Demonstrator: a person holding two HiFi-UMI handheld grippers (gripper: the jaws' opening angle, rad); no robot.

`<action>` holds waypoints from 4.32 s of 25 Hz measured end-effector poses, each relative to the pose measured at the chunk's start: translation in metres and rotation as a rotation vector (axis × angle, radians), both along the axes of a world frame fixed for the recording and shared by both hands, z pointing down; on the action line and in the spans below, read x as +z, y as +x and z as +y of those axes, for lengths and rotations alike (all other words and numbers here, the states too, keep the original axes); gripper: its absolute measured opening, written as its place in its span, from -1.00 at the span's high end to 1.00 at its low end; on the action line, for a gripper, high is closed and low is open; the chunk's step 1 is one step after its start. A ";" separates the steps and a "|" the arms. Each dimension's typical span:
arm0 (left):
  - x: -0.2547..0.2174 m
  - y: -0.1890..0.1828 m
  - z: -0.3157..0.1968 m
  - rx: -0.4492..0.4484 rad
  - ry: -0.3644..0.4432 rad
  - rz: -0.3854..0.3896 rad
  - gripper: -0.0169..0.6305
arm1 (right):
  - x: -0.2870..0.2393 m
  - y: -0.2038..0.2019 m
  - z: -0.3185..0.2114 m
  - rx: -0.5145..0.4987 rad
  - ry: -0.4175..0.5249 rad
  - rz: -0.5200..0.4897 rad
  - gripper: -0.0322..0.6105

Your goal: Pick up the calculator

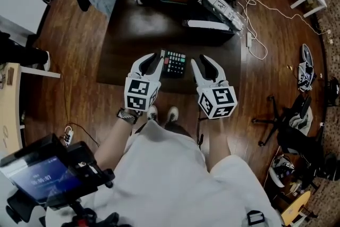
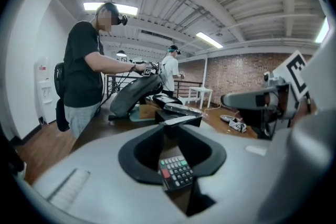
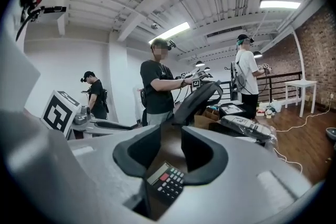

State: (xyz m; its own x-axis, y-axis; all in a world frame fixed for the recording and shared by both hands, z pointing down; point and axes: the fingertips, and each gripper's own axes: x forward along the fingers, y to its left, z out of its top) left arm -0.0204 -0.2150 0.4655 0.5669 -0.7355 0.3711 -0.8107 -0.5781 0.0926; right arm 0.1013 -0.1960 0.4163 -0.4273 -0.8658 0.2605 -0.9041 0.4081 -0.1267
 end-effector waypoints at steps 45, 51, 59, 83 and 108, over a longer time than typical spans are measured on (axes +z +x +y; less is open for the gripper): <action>0.186 -0.011 -0.003 -0.101 -0.620 0.020 0.53 | 0.195 -0.007 -0.015 -0.009 -0.580 -0.111 0.29; 0.191 -0.011 -0.003 -0.116 -0.664 0.051 0.50 | 0.200 -0.009 -0.019 -0.018 -0.602 -0.134 0.25; 0.194 -0.010 -0.002 -0.153 -0.708 0.116 0.52 | 0.211 -0.006 -0.028 -0.011 -0.617 -0.137 0.25; 0.171 0.008 -0.005 -0.074 -0.630 0.241 0.77 | 0.255 -0.004 -0.031 -0.028 -0.736 -0.244 0.25; 0.150 0.013 -0.003 -0.048 -0.626 0.462 0.78 | 0.233 0.014 -0.031 -0.079 -0.698 -0.463 0.48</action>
